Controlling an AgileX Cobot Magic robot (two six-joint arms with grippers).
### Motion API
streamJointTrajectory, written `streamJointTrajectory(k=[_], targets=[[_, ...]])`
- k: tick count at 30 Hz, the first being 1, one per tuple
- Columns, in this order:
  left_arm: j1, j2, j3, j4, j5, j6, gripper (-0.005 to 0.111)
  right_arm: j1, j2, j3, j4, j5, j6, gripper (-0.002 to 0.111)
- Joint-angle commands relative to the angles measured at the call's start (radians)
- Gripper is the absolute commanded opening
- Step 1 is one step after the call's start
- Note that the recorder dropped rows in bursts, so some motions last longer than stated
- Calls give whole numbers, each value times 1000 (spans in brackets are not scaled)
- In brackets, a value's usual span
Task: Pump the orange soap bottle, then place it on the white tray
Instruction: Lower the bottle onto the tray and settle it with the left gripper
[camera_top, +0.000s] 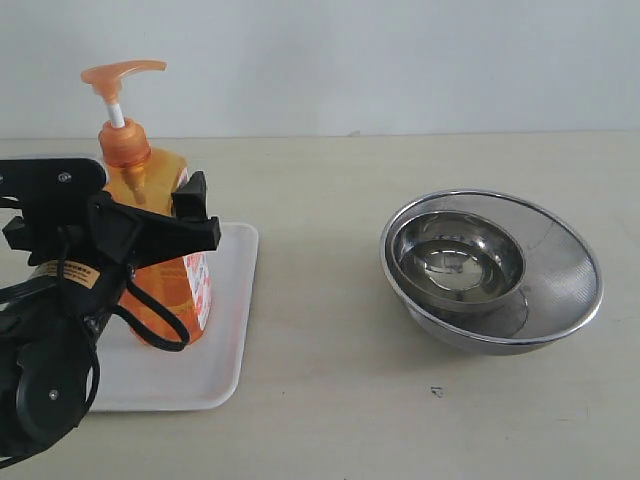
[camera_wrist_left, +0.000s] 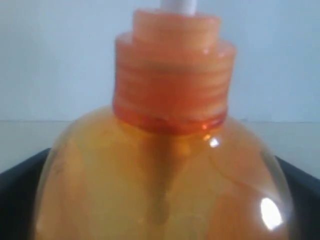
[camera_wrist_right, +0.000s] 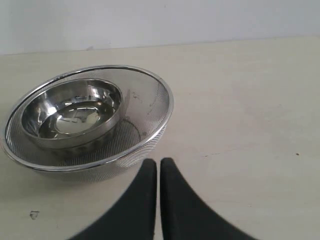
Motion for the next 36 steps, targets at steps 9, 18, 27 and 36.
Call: streamJointTrajectory(k=[9, 18, 27, 36], targets=[[3, -17, -4, 33, 10, 44, 97, -2, -4, 0, -2, -6, 0, 0], [3, -115, -4, 6, 191, 124, 97, -2, -4, 0, -2, -6, 0, 0], [3, -260, -4, 6, 434, 156, 97, -2, -4, 0, 0, -12, 0, 0], [3, -364, 21, -100, 447, 294, 97, -2, -4, 0, 0, -12, 0, 0]])
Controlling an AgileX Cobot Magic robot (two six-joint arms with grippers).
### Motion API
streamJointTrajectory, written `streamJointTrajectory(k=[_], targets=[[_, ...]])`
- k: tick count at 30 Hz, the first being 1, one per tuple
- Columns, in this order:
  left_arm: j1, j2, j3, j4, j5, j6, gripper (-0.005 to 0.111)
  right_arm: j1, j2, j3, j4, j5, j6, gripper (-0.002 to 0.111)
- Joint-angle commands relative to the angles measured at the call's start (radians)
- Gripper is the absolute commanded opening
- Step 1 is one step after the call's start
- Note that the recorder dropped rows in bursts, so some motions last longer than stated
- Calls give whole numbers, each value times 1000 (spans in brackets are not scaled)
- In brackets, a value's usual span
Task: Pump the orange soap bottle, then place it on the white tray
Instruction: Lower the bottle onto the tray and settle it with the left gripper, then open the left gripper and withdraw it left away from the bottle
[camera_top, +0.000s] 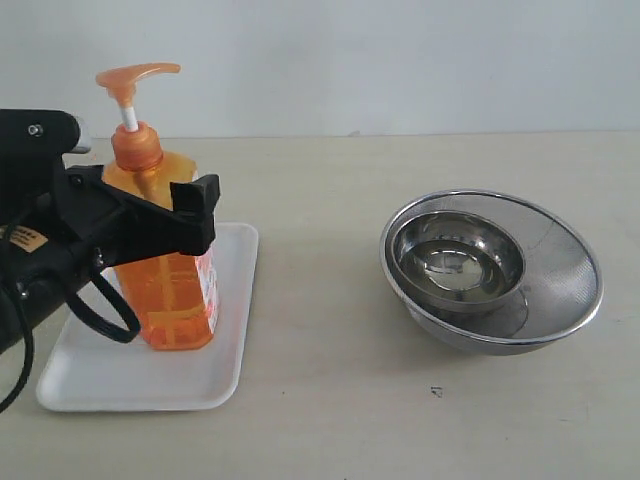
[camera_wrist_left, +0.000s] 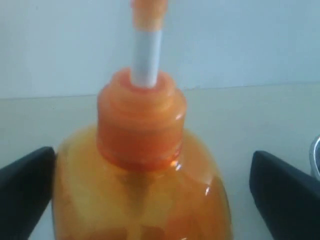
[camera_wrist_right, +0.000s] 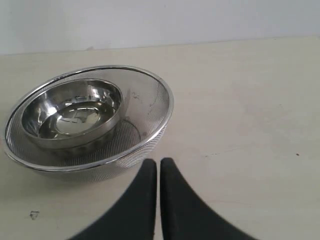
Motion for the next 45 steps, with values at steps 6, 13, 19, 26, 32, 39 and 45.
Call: streamJointTrajectory(k=[6, 13, 19, 26, 32, 39, 45], targets=[[1, -98, 54, -221, 5, 190, 97, -2, -4, 0, 0, -12, 0, 0], [-3, -215, 128, -237, 27, 188, 97, -2, -4, 0, 0, -12, 0, 0], [-3, -301, 136, -166, 160, 184, 97, -2, -4, 0, 0, -12, 0, 0], [-3, -373, 136, -154, 237, 186, 97, -2, -4, 0, 0, -12, 0, 0], [-3, -403, 136, -154, 318, 186, 97, -2, -4, 0, 0, -12, 0, 0], [-3, -452, 181, -154, 317, 186, 97, -2, -4, 0, 0, -8, 0, 0], [-3, -526, 249, -143, 370, 136, 97, -2, -4, 0, 0, -3, 0, 0]])
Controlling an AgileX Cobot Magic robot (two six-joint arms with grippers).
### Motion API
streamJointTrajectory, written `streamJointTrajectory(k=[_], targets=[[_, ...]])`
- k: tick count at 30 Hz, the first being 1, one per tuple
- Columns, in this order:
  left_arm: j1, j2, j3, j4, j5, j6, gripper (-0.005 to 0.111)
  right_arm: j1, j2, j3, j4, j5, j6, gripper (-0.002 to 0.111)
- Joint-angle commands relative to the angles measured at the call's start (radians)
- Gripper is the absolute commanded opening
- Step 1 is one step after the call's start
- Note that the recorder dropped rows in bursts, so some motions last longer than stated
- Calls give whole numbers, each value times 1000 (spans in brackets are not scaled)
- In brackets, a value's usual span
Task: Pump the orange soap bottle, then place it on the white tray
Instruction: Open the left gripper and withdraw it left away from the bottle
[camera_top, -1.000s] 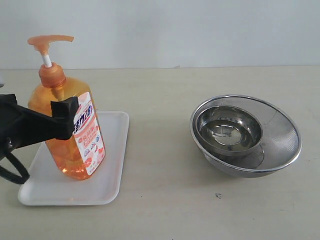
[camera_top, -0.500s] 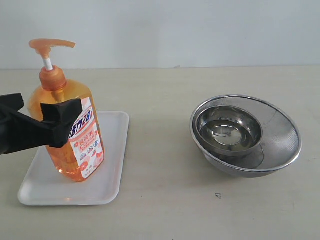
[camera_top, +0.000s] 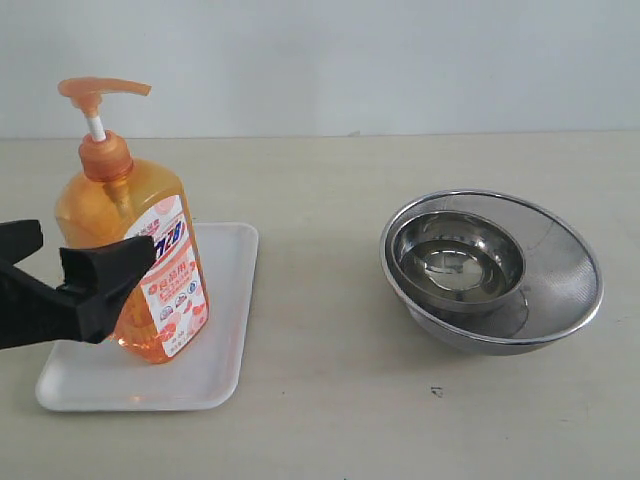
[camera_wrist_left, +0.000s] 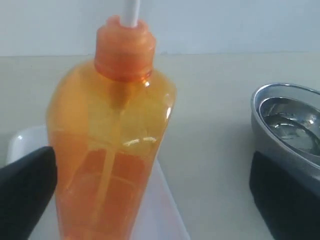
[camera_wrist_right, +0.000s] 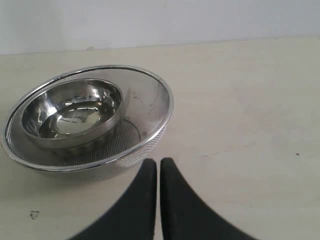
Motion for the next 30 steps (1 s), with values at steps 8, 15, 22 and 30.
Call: streamJointTrajectory(k=[8, 15, 22, 30], targets=[[-3, -206, 105, 71, 55, -87, 97, -2, -4, 0, 0, -3, 0, 0], [-3, -232, 125, 61, 76, -106, 97, -2, -4, 0, 0, -3, 0, 0], [-3, -232, 125, 70, 79, -143, 97, -2, -4, 0, 0, -3, 0, 0], [-3, -232, 125, 70, 84, -154, 97, -2, -4, 0, 0, -3, 0, 0]])
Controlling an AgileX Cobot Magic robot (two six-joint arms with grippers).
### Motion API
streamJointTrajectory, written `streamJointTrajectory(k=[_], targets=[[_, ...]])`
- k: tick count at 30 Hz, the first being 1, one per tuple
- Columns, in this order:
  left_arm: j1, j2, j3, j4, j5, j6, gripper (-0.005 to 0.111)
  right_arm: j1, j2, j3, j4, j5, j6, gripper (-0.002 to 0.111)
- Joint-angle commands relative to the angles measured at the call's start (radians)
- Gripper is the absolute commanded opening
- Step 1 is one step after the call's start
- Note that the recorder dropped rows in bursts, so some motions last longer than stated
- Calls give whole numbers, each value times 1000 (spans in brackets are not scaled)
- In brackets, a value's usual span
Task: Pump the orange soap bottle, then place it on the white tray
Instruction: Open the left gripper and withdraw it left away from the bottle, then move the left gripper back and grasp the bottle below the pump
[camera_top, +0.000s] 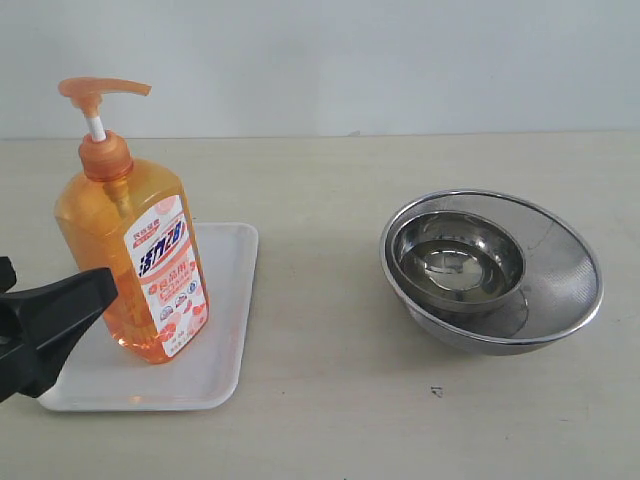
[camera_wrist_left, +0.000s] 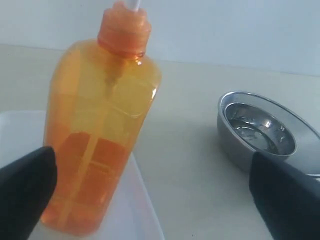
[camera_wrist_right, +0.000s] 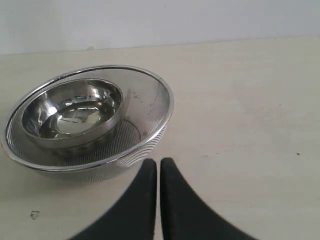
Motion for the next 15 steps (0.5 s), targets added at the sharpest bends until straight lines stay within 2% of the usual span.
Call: streamJointTrajectory(k=[1, 3, 5, 6, 7, 8, 9, 10, 13, 15], targets=[[-3, -8, 5, 7, 5, -17, 97, -2, -4, 0, -3, -3, 0, 0], [-3, -8, 5, 7, -11, -17, 97, -2, -4, 0, -3, -3, 0, 0], [-3, -8, 5, 7, -36, -17, 86, -2, -4, 0, -3, -3, 0, 0], [-3, -8, 5, 11, -55, -17, 66, -2, -4, 0, -3, -3, 0, 0], [-3, -8, 5, 18, -71, -17, 53, -2, -4, 0, -3, -3, 0, 0], [-3, -8, 5, 51, -97, -17, 25, -2, -4, 0, -3, -3, 0, 0], [-3, -8, 5, 73, -103, -17, 11, -2, -4, 0, -3, -3, 0, 0], [-3, -8, 5, 97, -115, -10, 6, -2, -4, 0, -3, -3, 0, 0], [-3, -8, 5, 197, -144, 13, 14, -2, -4, 0, -3, -12, 0, 0], [-3, -8, 5, 251, -166, -5, 29, -2, -4, 0, -3, -12, 0, 0]])
